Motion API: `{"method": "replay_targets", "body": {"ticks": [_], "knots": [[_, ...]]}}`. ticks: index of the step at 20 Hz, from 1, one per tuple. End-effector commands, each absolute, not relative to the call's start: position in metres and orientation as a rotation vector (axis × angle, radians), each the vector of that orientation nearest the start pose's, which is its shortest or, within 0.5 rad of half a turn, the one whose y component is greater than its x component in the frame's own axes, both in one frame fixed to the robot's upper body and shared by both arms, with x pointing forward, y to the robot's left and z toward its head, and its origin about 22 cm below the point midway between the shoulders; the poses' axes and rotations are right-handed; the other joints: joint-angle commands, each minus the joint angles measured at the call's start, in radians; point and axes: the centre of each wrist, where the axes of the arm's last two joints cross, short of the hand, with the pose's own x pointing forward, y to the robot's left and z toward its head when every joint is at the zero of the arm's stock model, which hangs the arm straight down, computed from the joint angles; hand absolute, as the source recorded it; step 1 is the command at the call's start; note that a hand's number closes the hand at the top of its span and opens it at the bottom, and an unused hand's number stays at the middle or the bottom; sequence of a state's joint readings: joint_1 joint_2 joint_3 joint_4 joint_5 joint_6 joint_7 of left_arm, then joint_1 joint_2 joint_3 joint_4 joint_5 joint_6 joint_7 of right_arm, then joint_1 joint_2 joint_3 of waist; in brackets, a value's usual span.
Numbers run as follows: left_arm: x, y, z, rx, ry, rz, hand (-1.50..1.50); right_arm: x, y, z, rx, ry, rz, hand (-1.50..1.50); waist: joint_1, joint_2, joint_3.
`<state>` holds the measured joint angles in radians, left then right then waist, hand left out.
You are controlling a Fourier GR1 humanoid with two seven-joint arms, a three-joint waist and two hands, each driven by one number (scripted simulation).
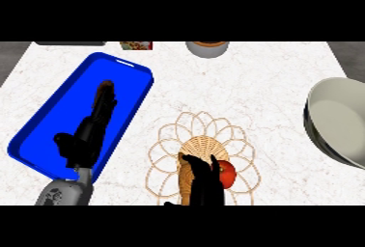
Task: Pick the croissant from the placemat and place it in the bowl
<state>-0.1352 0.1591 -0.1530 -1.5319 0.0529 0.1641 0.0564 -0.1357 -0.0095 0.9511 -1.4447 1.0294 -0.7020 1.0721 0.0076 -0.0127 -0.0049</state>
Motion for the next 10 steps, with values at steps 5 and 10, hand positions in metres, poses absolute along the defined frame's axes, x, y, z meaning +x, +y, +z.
{"method": "replay_targets", "body": {"ticks": [5,10], "knots": [[0.278,0.223,0.034,0.077,-1.606,-0.107,0.00,0.170,-0.016,-0.028,-0.719,-1.191,0.638,1.50,0.003,0.014,0.005],[0.273,0.207,0.030,0.062,-1.593,-0.120,0.00,0.149,-0.008,-0.030,-0.684,-1.226,0.623,1.50,0.000,0.013,0.005]]}}
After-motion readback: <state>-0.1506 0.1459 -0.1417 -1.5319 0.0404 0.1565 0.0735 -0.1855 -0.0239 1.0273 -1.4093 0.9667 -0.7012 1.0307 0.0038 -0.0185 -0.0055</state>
